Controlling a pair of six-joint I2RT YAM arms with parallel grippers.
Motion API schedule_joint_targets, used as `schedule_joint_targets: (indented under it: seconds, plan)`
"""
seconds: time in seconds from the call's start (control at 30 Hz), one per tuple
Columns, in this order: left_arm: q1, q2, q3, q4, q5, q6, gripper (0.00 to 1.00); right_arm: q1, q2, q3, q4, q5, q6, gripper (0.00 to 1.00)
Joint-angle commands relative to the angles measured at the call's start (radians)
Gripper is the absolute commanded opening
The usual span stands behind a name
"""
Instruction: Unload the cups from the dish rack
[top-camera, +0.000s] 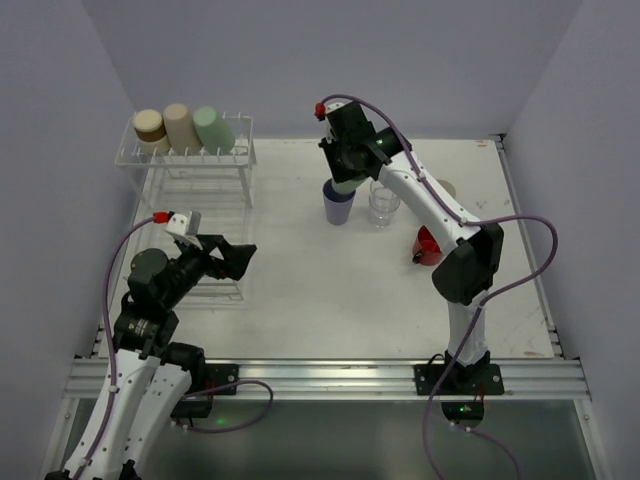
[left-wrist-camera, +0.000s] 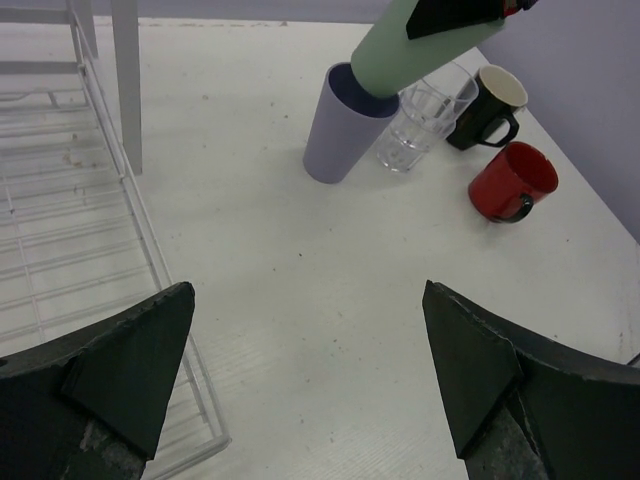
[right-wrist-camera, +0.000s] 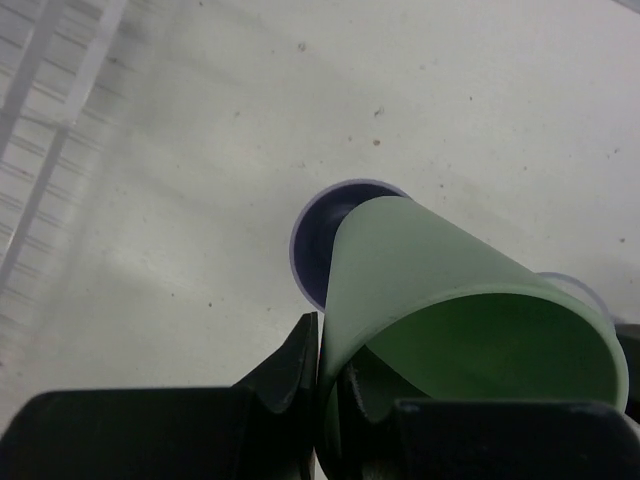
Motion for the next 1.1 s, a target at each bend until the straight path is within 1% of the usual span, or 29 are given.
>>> schedule_joint_targets:
  seconds: [0.0, 0.3, 0.53, 0.63, 0.73, 0.77, 0.8, 0.87, 0.9, 1.0, 1.03, 1.07]
  plan:
    - [-0.009, -0.004, 0.024, -0.024, -0.031, 0.030, 1.00, 0.003, 0.017, 0.084, -0.121, 0.002, -0.074, 0.00]
    - [-0.008, 0.004, 0.027, -0.021, -0.038, 0.030, 1.00, 0.014, 0.054, 0.046, -0.097, -0.043, -0.074, 0.00]
    - [-0.008, 0.002, 0.032, -0.025, -0.057, 0.031, 1.00, 0.023, 0.145, 0.058, -0.072, -0.064, -0.077, 0.00]
    - [-0.006, -0.011, 0.038, -0.025, -0.113, 0.033, 1.00, 0.025, 0.159, 0.067, -0.058, -0.055, -0.077, 0.07]
    - [-0.006, -0.021, 0.039, 0.007, -0.146, 0.018, 1.00, 0.026, 0.148, 0.067, -0.037, -0.049, -0.076, 0.25]
    - [-0.006, -0.012, 0.049, 0.008, -0.159, 0.008, 1.00, 0.026, 0.142, 0.067, -0.031, -0.044, -0.075, 0.32]
    - [-0.006, -0.002, 0.059, 0.007, -0.166, 0.007, 1.00, 0.026, 0.124, 0.064, -0.014, -0.040, -0.074, 0.43]
    - [-0.006, 0.031, 0.107, 0.004, -0.194, -0.008, 1.00, 0.026, 0.098, 0.058, 0.008, -0.038, -0.065, 0.50]
    - [-0.008, 0.047, 0.127, 0.004, -0.202, -0.015, 1.00, 0.026, 0.064, 0.053, 0.035, -0.043, -0.060, 0.60]
    - [-0.006, 0.111, 0.226, 0.007, -0.234, -0.029, 1.00, 0.034, -0.016, 0.020, 0.099, -0.060, -0.045, 0.71]
    - [-0.006, 0.154, 0.258, 0.002, -0.245, -0.029, 1.00, 0.038, -0.039, 0.009, 0.118, -0.072, -0.036, 0.76]
    - [-0.006, 0.177, 0.298, -0.010, -0.283, -0.032, 1.00, 0.041, -0.065, -0.008, 0.133, -0.075, -0.031, 0.77]
